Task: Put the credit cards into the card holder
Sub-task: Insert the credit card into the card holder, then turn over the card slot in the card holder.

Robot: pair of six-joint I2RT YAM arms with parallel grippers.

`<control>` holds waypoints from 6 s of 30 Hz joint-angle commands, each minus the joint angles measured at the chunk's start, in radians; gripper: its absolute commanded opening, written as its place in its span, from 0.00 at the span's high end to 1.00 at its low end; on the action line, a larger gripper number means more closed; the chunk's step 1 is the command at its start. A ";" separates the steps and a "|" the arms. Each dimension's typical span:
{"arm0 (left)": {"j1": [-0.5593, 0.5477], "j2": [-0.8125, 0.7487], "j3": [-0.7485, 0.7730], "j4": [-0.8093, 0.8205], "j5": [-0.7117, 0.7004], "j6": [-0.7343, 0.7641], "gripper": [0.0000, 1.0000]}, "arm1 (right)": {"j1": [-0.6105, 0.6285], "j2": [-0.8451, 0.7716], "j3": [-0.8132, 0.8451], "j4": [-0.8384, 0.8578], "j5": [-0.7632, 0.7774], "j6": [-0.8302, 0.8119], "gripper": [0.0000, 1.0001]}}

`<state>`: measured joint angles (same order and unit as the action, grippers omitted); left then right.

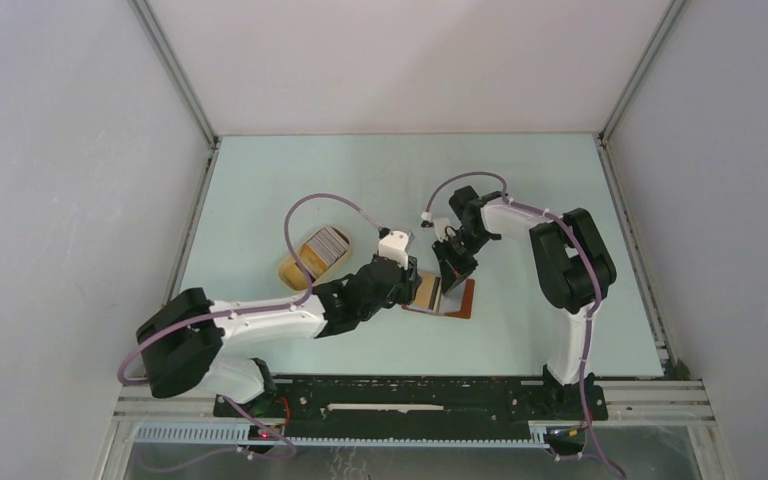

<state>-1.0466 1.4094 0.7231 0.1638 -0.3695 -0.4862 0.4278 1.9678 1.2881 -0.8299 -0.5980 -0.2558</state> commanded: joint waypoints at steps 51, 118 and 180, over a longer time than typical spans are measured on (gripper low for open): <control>0.220 -0.701 -0.289 0.136 0.204 -0.092 0.00 | 0.104 -0.962 -0.247 0.345 -0.037 -0.101 0.65; 0.163 0.160 -0.147 0.449 0.331 -0.169 0.47 | 0.029 -0.030 -0.073 0.126 0.043 0.052 0.97; 0.125 0.208 -0.129 0.514 0.431 -0.147 0.60 | 0.020 -0.107 -0.053 0.093 0.001 0.015 0.91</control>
<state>-0.9203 1.6234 0.5648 0.6266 0.0154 -0.6228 0.4515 1.9228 1.1999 -0.7166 -0.5804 -0.2035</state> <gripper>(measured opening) 0.397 0.074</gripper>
